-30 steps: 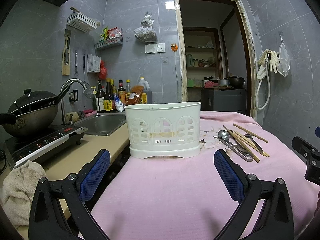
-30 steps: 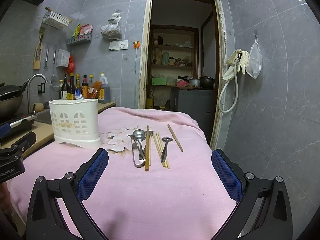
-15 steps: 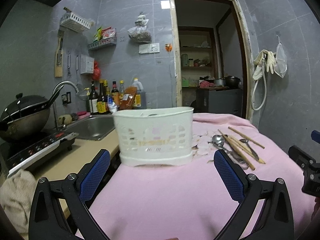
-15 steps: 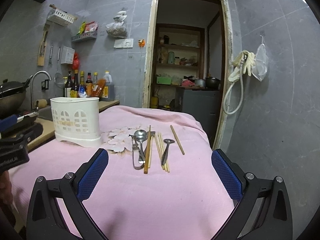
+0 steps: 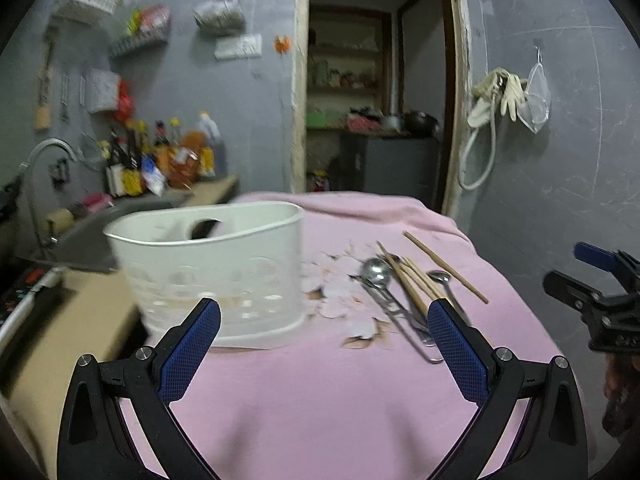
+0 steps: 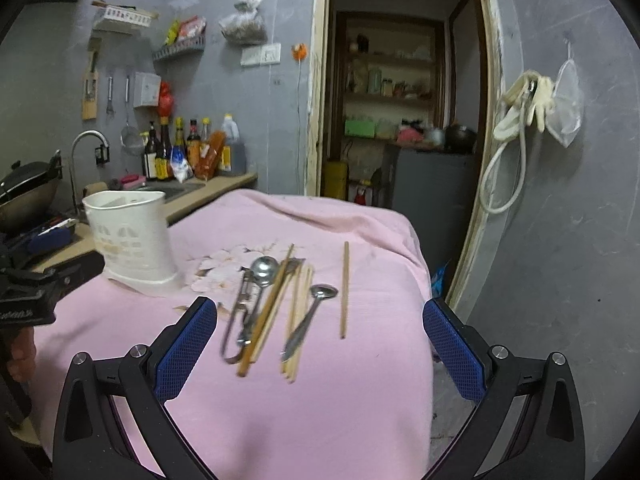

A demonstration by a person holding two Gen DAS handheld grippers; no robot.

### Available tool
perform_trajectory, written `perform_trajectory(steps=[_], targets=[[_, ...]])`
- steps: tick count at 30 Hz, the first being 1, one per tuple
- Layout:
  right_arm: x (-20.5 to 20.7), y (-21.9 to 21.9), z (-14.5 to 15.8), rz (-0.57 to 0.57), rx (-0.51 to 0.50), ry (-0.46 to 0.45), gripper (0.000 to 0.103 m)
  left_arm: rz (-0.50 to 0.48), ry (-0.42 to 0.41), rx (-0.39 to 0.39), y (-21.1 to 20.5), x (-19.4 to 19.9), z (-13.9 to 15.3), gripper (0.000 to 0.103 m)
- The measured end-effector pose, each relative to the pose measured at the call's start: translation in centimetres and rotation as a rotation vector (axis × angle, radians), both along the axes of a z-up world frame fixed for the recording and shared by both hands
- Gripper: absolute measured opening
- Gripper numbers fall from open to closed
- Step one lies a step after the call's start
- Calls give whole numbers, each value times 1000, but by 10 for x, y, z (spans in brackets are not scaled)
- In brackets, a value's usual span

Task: Organize utensils
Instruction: 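Grasp the wire tongs with the left tool while the right tool grasps a wooden chopstick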

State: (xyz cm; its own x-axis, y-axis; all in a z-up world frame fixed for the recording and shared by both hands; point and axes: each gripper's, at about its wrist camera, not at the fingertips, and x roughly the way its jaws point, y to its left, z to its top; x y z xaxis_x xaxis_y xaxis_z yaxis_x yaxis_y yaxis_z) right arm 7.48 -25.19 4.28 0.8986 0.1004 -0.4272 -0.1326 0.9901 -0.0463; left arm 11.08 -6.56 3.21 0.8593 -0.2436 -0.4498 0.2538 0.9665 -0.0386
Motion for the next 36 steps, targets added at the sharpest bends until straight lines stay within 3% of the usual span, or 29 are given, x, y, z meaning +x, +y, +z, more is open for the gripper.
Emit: perform_trajectory(steps=[5, 11, 18, 22, 26, 28, 33, 36], targets=[[43, -15, -1, 43, 1, 94, 103, -69, 84, -1, -16, 27, 0, 101], [101, -31, -15, 101, 38, 232, 86, -127, 150, 32, -40, 60, -5, 98], [173, -48, -35, 128, 110, 407, 58, -199, 241, 85, -66, 95, -23, 82], [207, -53, -49, 132, 154, 492, 53, -227, 309, 133, -80, 115, -37, 65], [232, -55, -61, 125, 175, 554, 52, -213, 402, 126, -85, 142, -53, 54], [240, -55, -61, 135, 185, 559, 48, -205, 441, 116, -84, 153, -57, 44], [259, -55, -64, 143, 199, 589, 34, -179, 576, 38, -75, 181, -73, 29], [274, -53, -66, 137, 199, 608, 33, -175, 601, 3, -69, 189, -76, 28]])
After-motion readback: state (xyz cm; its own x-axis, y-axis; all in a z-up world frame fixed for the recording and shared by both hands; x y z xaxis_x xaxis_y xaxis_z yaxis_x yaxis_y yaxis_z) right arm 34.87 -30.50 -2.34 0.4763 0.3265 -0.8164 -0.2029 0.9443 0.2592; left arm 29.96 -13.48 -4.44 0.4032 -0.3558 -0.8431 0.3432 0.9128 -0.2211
